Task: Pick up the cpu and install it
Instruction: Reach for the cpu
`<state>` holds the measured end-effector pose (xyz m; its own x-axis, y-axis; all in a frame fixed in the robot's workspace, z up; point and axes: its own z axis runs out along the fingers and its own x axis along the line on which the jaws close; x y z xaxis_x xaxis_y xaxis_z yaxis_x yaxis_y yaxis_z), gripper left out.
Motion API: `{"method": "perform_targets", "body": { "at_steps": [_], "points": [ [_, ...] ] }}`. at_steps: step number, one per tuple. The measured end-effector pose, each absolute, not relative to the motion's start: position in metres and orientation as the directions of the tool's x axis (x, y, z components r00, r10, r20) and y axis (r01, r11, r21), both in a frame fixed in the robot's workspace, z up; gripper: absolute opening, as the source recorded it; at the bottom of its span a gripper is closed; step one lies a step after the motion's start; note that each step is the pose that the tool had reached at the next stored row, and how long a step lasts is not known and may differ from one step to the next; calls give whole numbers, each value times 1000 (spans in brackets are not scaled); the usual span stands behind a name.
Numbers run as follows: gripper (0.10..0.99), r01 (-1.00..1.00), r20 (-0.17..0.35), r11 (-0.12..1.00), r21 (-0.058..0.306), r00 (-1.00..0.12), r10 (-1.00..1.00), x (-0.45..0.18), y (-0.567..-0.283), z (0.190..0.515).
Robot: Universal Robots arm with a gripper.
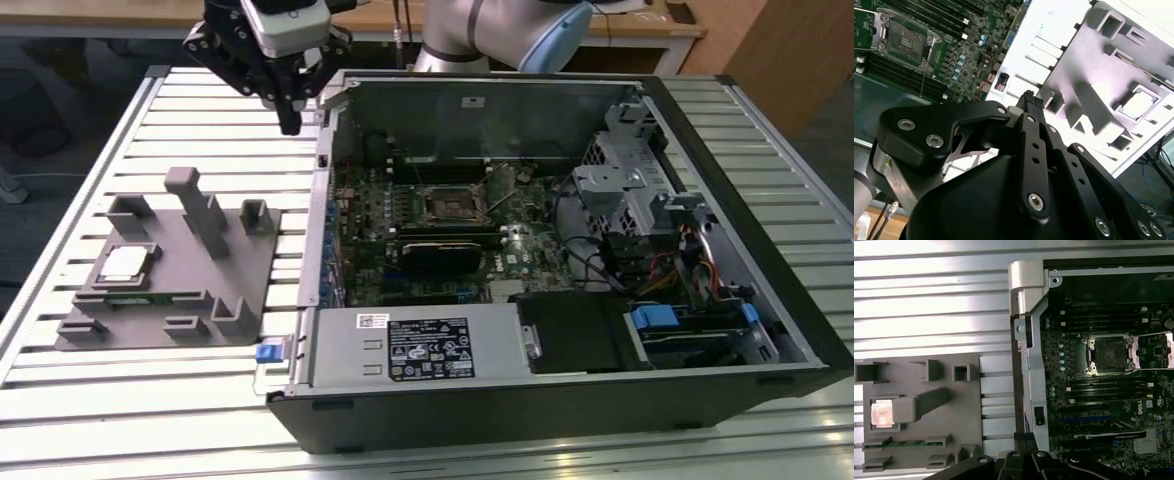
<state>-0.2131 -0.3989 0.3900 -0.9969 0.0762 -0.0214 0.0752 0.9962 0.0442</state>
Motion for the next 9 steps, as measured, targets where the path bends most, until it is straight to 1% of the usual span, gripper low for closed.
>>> {"method": "perform_targets", "body": {
  "at_steps": [9],
  "points": [
    [106,75,-21,996,44,-997,76,-222,-399,390]
  ]
}}
